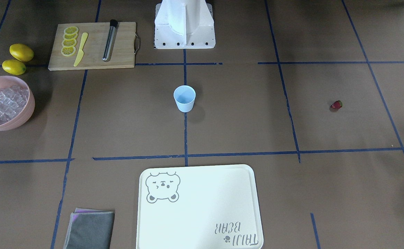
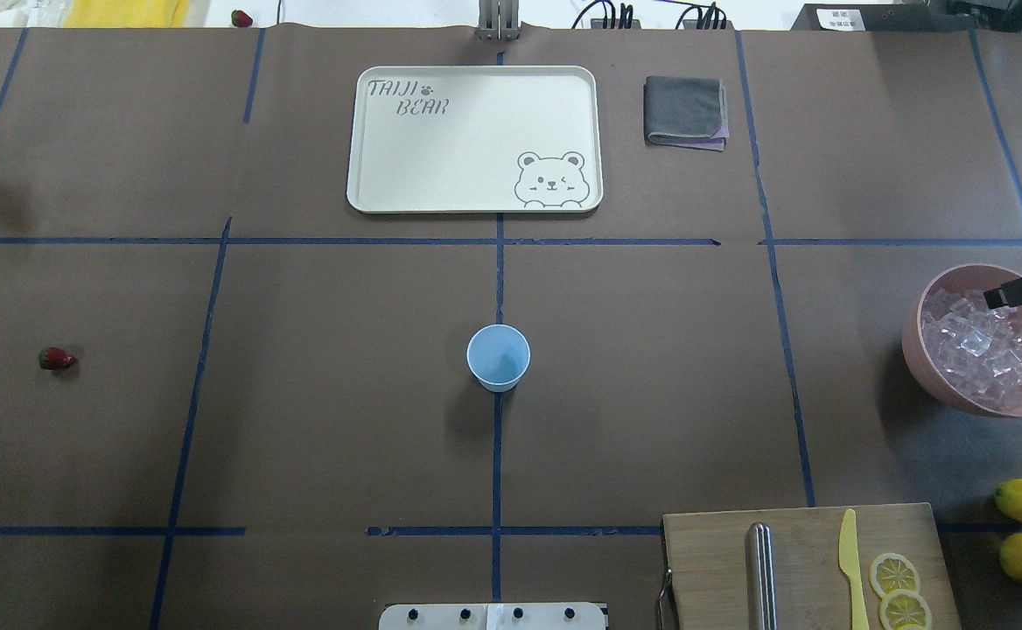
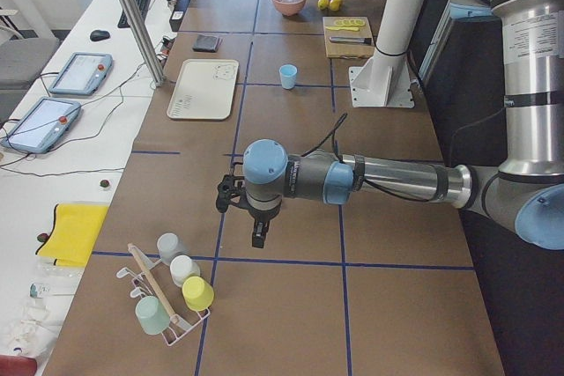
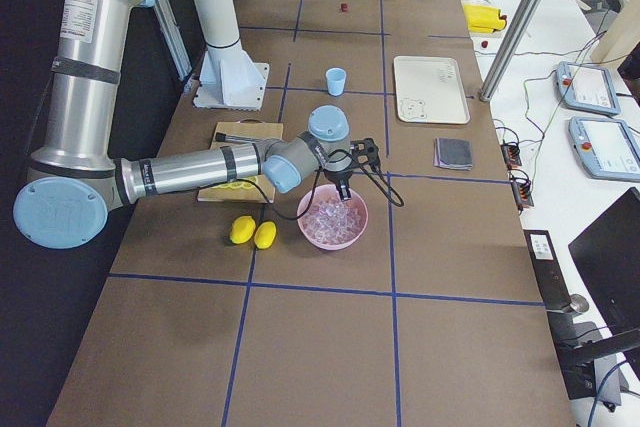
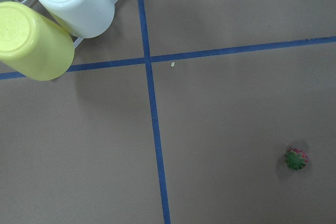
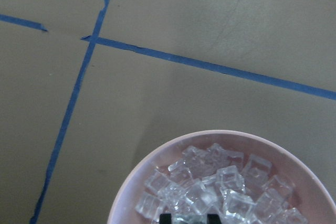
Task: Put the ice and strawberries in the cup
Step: 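Carry the ice cube with the right gripper over the light-blue cup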
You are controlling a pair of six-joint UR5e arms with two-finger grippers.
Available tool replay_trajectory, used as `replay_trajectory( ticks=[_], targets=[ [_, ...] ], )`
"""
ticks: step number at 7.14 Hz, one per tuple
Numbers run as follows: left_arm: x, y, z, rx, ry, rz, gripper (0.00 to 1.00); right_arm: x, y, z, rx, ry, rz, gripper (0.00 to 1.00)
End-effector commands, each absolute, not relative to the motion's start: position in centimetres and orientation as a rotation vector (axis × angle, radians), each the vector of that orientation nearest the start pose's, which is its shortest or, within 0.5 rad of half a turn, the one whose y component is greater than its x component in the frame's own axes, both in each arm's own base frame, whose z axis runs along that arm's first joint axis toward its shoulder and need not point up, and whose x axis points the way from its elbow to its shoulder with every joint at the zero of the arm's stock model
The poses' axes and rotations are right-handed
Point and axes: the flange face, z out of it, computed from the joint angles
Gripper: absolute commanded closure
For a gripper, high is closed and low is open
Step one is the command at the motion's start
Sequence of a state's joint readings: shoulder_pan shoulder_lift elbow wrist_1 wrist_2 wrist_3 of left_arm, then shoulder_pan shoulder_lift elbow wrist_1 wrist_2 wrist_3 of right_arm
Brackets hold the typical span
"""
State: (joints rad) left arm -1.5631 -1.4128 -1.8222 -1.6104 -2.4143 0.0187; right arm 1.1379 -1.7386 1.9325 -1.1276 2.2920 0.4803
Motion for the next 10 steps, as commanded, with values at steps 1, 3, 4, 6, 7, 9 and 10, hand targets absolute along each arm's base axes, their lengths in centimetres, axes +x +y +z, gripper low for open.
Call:
replay_trajectory(
  ticks=[1, 3, 4, 6, 7, 9, 10],
  targets=[
    [-5.6, -43.1, 60.1, 0.123, 0.842, 0.079, 0.0, -16.8, -46.2, 42.1, 0.165, -0.902, -0.223, 1.0],
    [-5.6, -43.1, 60.1, 0.123, 0.842, 0.078, 0.0, -20.9, -47.4, 35.9, 0.174, -0.863, -0.267, 1.0],
    [-5.6, -43.1, 60.1, 0.123, 0.842, 0.078, 0.0, -23.9, -47.3, 32.8, 0.185, -0.83, -0.279, 1.0],
    [-5.6, -43.2, 60.0, 0.126, 0.842, 0.079, 0.0, -30.4, -46.5, 25.9, 0.216, -0.81, -0.306, 0.98],
    [-5.6, -43.2, 60.0, 0.126, 0.842, 0.079, 0.0, -33.9, -44.7, 23.0, 0.188, -0.832, -0.268, 0.98],
    [-5.6, -43.2, 60.0, 0.125, 0.842, 0.077, 0.0, -40.2, -41.6, 18.2, 0.204, -0.851, -0.228, 0.98],
    [-5.6, -43.2, 60.0, 0.125, 0.842, 0.077, 0.0, -43.2, -41.3, 16.0, 0.192, -0.862, -0.202, 0.98]
  ],
)
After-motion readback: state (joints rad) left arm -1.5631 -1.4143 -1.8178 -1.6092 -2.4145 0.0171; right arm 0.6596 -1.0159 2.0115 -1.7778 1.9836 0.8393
